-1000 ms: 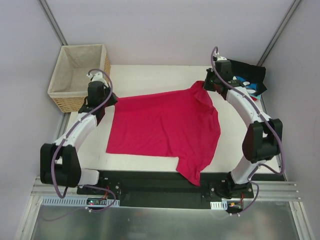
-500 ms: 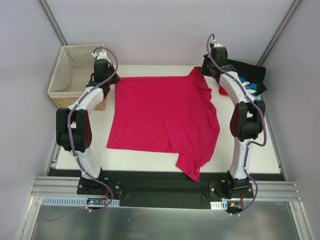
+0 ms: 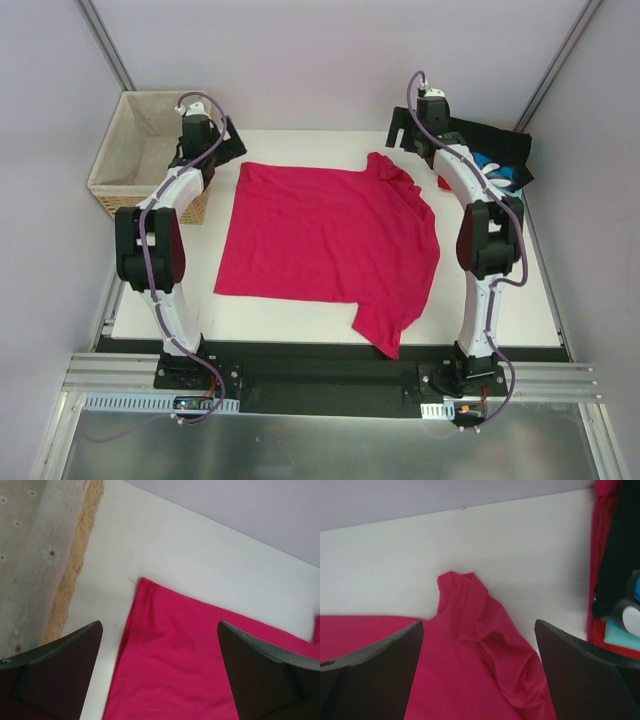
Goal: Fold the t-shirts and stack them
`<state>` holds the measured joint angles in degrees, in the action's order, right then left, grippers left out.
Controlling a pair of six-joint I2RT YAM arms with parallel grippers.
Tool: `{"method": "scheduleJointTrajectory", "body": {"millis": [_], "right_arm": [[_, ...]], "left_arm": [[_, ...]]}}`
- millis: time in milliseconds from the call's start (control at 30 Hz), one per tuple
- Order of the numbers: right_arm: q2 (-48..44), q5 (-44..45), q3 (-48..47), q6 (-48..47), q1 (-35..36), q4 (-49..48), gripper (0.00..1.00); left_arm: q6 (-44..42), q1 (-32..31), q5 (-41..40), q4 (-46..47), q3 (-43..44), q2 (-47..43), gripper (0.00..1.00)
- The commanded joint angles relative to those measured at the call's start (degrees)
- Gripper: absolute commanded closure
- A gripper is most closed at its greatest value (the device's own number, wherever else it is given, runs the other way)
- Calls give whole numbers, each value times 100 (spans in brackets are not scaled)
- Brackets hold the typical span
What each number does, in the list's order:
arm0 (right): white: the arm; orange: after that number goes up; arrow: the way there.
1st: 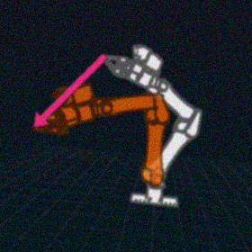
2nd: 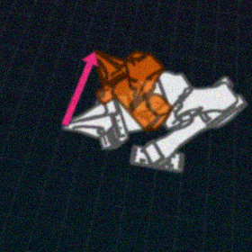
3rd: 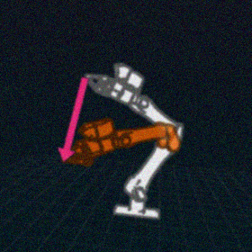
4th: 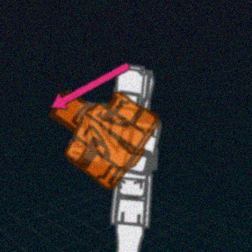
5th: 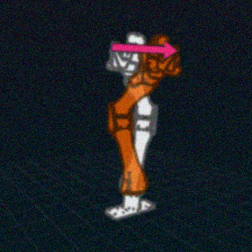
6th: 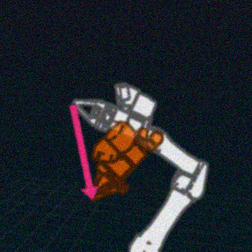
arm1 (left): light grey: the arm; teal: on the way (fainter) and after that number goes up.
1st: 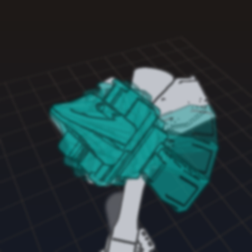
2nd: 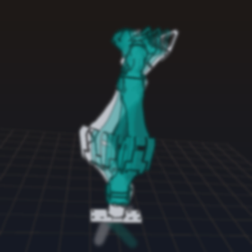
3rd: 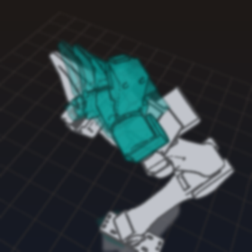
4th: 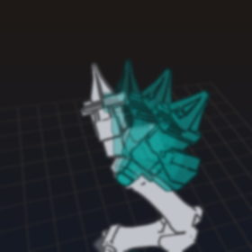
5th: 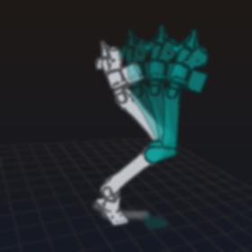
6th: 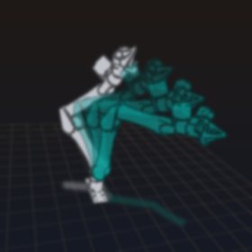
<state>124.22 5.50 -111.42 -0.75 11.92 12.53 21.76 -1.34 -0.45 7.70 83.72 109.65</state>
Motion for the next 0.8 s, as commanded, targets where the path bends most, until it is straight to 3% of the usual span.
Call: {"method": "scheduleJointTrajectory", "body": {"millis": [0,167,333,533,767], "right_arm": [[-1663,434,680,-127,433,-51,3],[-2586,917,2066,57,1153,679,3],[-3211,988,3081,620,1602,1312,3],[-3694,1165,4232,1007,2086,1638,3],[-3906,1191,5085,1209,2428,1647,2]], "left_arm": [[530,64,816,-205,-224,-1111,1],[637,-173,862,-1058,-997,-2076,1],[698,-462,792,-2595,-1585,-2474,1],[1049,-1016,502,-2774,-3052,-3018,1],[1340,-1140,80,-2757,-3916,-3239,1]]}}
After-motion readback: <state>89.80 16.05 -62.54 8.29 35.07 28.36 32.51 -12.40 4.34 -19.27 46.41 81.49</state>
